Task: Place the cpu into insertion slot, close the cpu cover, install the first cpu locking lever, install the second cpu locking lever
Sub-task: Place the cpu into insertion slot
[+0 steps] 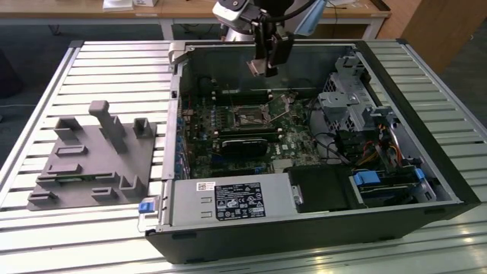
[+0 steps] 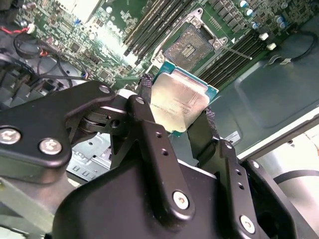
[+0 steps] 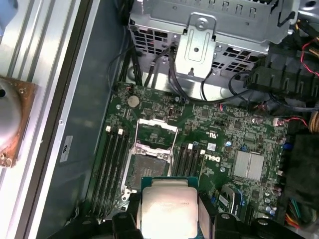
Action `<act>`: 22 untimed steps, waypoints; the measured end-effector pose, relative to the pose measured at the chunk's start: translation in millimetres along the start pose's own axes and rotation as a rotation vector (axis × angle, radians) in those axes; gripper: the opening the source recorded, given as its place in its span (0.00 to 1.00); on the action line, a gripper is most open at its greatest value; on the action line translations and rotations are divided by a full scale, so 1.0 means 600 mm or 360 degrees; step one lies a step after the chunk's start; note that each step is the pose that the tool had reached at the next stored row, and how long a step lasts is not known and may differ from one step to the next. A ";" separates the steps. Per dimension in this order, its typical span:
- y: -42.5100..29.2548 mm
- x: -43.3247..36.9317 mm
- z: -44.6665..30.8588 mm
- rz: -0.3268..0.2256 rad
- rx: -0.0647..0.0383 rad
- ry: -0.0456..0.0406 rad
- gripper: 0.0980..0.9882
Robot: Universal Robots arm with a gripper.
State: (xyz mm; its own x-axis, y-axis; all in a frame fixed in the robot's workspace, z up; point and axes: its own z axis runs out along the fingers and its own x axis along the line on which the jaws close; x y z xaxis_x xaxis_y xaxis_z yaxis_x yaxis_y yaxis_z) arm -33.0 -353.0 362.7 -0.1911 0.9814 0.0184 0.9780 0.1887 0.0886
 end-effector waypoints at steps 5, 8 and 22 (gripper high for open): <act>-0.001 0.000 0.004 0.0105 -0.0002 -0.0010 0.50; -0.001 0.000 0.007 0.0169 -0.0002 -0.0015 0.50; -0.002 0.000 0.017 0.0218 0.0000 -0.0021 0.50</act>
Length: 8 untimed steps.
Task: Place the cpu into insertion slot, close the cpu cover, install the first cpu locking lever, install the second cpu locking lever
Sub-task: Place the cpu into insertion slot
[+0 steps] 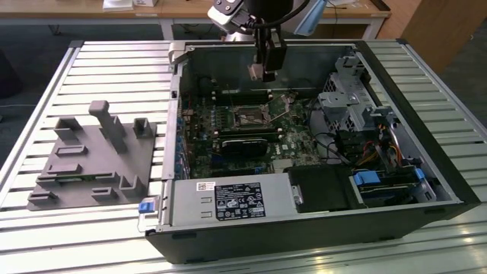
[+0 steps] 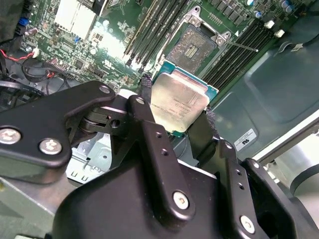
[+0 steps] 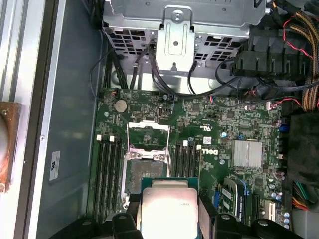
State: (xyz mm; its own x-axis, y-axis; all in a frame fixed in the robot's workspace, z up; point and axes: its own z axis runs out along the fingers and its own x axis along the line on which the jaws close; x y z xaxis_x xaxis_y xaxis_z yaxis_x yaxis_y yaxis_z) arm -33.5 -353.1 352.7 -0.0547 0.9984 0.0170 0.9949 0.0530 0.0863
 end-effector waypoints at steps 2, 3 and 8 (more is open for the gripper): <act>0.000 0.000 0.001 0.0000 0.0000 -0.0003 0.50; 0.000 0.000 0.002 0.0000 0.0000 -0.0004 0.50; -0.001 0.000 0.008 -0.0001 0.0000 -0.0010 0.50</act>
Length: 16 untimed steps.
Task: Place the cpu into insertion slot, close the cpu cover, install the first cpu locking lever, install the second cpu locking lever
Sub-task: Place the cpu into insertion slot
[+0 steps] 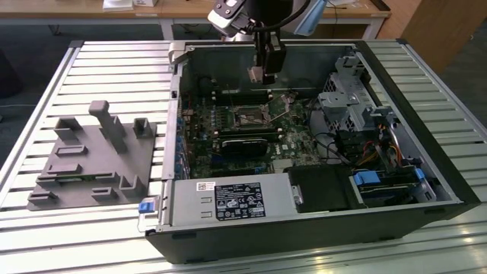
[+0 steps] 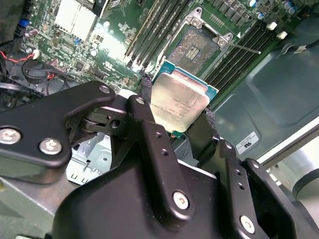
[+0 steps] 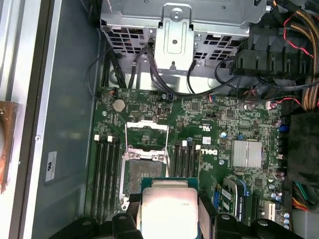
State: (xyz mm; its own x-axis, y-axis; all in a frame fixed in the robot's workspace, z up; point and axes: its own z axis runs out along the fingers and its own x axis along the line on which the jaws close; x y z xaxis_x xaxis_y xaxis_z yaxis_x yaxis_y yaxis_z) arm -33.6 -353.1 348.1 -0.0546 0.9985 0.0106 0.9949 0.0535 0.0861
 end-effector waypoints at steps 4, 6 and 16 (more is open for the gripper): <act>-0.001 0.000 0.007 -0.0001 0.0001 -0.0008 0.50; -0.001 0.000 0.011 -0.0001 0.0001 -0.0008 0.50; -0.003 0.000 0.031 -0.0001 -0.0001 -0.0011 0.50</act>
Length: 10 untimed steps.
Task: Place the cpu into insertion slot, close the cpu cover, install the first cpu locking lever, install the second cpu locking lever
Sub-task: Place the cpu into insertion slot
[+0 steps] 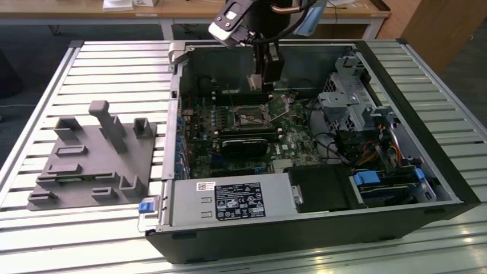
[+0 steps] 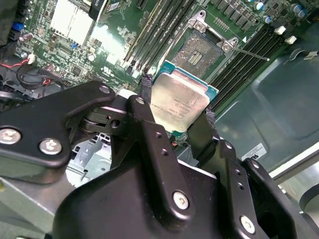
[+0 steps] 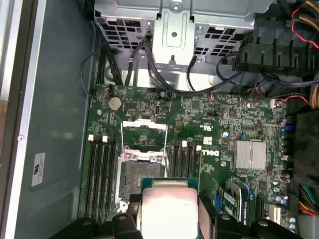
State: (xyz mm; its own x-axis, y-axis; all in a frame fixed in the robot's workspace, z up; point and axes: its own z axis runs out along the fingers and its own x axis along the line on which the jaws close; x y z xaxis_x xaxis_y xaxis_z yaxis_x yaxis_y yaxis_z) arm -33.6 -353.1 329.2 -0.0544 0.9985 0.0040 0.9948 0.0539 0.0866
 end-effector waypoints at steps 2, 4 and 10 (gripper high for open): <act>0.000 0.000 0.004 0.0000 -0.0001 0.0000 0.50; -0.001 0.000 0.009 0.0000 -0.0002 0.0000 0.50; -0.002 0.001 0.023 0.0000 -0.0002 0.0001 0.50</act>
State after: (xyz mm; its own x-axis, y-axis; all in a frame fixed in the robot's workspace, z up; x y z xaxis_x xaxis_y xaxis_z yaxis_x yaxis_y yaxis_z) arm -33.6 -352.3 315.3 -0.0543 0.9985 0.0049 0.9947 0.0537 0.0876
